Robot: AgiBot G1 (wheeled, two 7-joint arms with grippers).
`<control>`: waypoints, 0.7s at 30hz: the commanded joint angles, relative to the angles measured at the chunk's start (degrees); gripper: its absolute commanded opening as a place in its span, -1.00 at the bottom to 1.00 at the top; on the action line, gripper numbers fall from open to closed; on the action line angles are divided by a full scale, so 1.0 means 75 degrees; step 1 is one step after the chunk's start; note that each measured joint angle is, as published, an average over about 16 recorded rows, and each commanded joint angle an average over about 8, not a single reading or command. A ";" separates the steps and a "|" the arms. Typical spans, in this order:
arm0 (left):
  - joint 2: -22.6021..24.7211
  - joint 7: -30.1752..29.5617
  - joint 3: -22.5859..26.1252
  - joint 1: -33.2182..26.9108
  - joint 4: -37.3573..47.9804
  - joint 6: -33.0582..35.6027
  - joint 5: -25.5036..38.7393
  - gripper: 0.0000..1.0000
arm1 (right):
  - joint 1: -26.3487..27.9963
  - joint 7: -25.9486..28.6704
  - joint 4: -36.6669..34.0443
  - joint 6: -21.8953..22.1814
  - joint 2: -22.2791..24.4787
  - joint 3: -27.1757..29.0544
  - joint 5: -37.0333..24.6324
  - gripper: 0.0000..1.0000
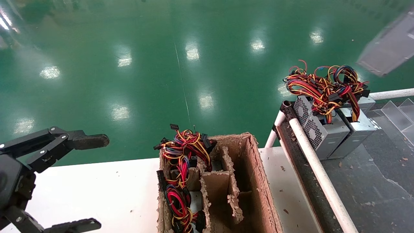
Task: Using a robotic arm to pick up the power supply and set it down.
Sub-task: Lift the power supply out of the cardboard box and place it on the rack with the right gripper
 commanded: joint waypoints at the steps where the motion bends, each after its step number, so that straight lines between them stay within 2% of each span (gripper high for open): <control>1: 0.0000 0.0000 0.0001 0.0000 0.0000 0.0000 0.0000 1.00 | -0.0084 -0.0059 -0.0194 -0.0084 0.0235 0.0060 -0.0023 -1.00; 13: -0.0002 0.0002 0.0005 -0.0002 0.0000 -0.0001 -0.0003 1.00 | -0.1628 -0.0321 -0.1143 -0.0869 0.1383 0.0528 0.0237 -1.00; 18: -0.0002 0.0003 0.0006 -0.0002 0.0000 -0.0001 -0.0004 1.00 | -0.2424 -0.0625 -0.1502 -0.1321 0.1586 0.0603 0.0254 -1.00; 21: -0.0002 0.0004 0.0007 -0.0003 0.0000 -0.0002 -0.0004 1.00 | -0.2871 -0.0850 -0.1571 -0.1400 0.1570 0.0603 0.0180 -1.00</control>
